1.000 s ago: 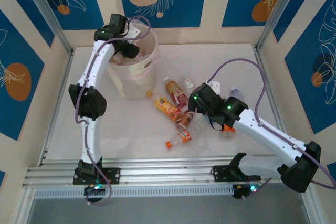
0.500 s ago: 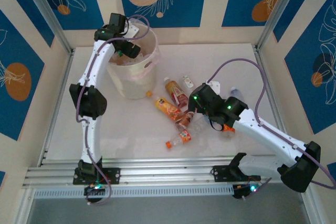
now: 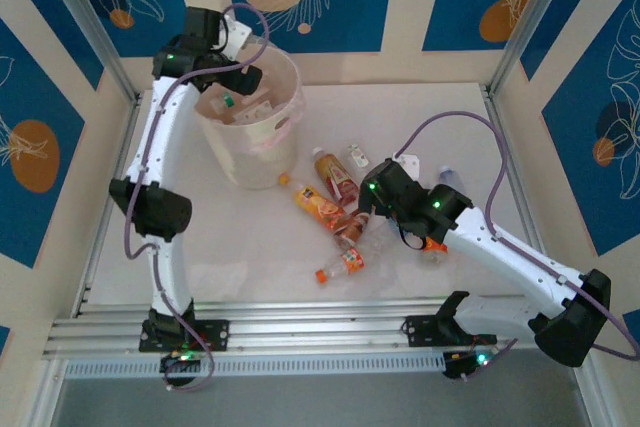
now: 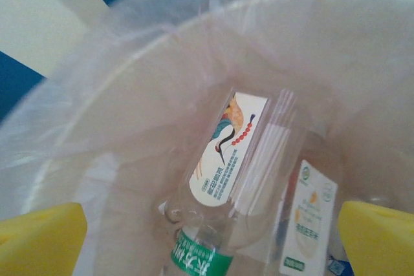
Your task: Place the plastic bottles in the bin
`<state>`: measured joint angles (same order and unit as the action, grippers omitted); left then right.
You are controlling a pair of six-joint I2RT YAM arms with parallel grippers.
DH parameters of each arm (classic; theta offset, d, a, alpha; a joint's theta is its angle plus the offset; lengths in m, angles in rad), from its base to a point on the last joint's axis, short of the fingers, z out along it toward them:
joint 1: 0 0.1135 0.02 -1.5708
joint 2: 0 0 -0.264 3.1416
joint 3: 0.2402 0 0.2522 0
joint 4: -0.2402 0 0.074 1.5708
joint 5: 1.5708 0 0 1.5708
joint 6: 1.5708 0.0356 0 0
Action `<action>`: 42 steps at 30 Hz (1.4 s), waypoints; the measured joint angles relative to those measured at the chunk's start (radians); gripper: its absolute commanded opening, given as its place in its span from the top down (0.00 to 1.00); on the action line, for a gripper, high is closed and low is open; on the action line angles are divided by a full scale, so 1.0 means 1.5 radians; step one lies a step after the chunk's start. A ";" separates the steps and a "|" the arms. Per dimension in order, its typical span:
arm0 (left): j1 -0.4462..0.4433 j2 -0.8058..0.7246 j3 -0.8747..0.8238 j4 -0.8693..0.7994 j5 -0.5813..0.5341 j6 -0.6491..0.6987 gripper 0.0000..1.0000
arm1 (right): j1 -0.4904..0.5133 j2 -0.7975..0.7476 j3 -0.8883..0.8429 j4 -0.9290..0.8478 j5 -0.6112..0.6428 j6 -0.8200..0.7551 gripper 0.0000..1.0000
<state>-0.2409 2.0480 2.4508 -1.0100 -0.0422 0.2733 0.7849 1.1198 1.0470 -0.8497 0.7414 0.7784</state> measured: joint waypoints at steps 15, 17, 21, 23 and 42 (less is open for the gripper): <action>-0.085 -0.198 -0.121 0.021 0.055 -0.088 0.01 | -0.003 -0.024 -0.013 -0.004 0.018 0.010 0.01; -0.128 -0.249 -0.193 0.045 0.043 -0.097 0.00 | -0.007 -0.025 -0.014 -0.009 0.026 0.016 0.01; -0.216 -0.357 -0.356 0.113 0.022 -0.127 0.03 | -0.037 -0.025 -0.017 -0.028 0.030 0.035 0.01; -0.250 -0.401 -0.432 0.149 0.010 -0.145 0.04 | -0.063 -0.025 -0.020 -0.038 0.030 0.043 0.01; -0.615 -0.425 -0.794 0.237 -0.202 -0.368 0.14 | -0.232 -0.043 -0.041 -0.072 -0.044 0.028 0.01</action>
<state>-1.1641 1.4101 1.2602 -0.6540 -0.3447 -0.2783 0.4370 1.0546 0.9855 -0.9573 0.6750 0.8211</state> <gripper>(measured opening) 0.866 0.992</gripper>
